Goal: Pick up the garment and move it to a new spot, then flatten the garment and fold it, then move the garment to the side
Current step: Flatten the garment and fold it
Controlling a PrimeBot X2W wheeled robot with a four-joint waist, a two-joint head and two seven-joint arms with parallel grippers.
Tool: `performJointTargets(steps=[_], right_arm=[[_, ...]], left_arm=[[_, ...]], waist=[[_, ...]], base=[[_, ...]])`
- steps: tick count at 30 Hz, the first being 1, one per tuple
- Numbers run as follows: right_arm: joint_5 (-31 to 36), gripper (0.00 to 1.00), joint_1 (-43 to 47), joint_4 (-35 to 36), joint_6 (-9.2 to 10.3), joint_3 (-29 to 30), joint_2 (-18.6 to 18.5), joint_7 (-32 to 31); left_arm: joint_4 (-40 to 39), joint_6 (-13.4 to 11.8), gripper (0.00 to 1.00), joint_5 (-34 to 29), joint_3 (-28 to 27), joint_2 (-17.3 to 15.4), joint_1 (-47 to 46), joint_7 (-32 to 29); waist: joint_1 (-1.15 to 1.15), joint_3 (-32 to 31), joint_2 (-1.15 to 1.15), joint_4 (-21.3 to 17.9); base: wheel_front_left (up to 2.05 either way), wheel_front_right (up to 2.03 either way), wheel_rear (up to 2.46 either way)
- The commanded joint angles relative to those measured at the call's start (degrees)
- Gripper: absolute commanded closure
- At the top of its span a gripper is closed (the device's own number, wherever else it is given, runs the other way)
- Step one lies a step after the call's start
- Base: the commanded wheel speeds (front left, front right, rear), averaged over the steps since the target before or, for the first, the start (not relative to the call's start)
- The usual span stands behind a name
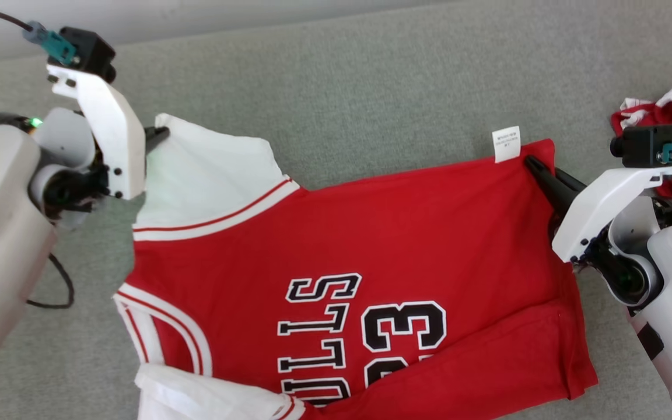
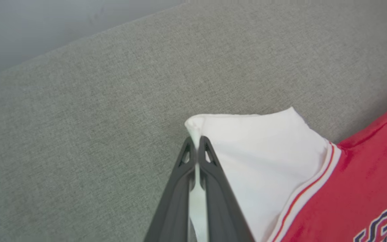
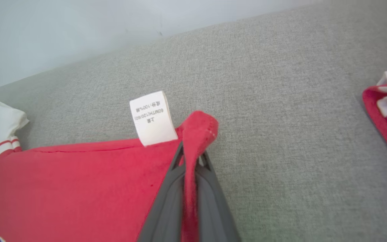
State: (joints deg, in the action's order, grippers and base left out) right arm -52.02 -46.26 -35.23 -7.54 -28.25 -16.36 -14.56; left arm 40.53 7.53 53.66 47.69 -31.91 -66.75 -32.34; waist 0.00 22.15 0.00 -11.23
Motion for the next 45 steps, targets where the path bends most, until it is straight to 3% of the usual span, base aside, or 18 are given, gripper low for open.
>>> performJointTargets(steps=[1, 12, 24, 33, 45], right_arm=[[-0.5, 1.00, 0.5, -0.9, 0.13, 0.1, -0.7, 0.9], [-2.9, 1.00, 6.1, -2.1, 0.13, -1.5, -2.8, 5.2], [-4.7, 1.00, 11.8, -1.7, 0.13, -5.8, -6.9, 7.5], [-5.7, 1.00, 13.5, -0.5, 0.13, -10.1, -10.0, 7.2], [-7.2, 1.00, 13.5, 2.8, 0.13, -18.2, -15.1, 4.2]], left_arm=[[0.1, -0.1, 1.00, 0.7, 0.3, 0.1, 1.1, 0.2], [-5.6, -0.1, 1.00, 5.9, 4.7, -1.5, 4.8, -3.8], [-18.1, -0.2, 1.00, 13.2, 9.3, -7.3, 10.2, -15.6], [-29.3, -3.7, 1.00, 18.0, 10.8, -12.2, 13.8, -24.6], [-39.3, -7.7, 1.00, 22.6, 12.6, -16.8, 19.3, -30.4]], waist=[[0.00, -1.8, 0.00, 0.7], [0.00, -10.0, 0.00, 3.2], [0.00, -18.1, 0.00, 6.0], [0.00, -19.9, 0.00, 6.8], [0.00, -19.2, 0.00, 6.2]], base=[[0.00, 0.00, 0.00], [0.00, 0.00, 0.00], [0.00, 0.00, 0.00], [0.00, 0.00, 0.00], [0.00, 0.00, 0.00]])
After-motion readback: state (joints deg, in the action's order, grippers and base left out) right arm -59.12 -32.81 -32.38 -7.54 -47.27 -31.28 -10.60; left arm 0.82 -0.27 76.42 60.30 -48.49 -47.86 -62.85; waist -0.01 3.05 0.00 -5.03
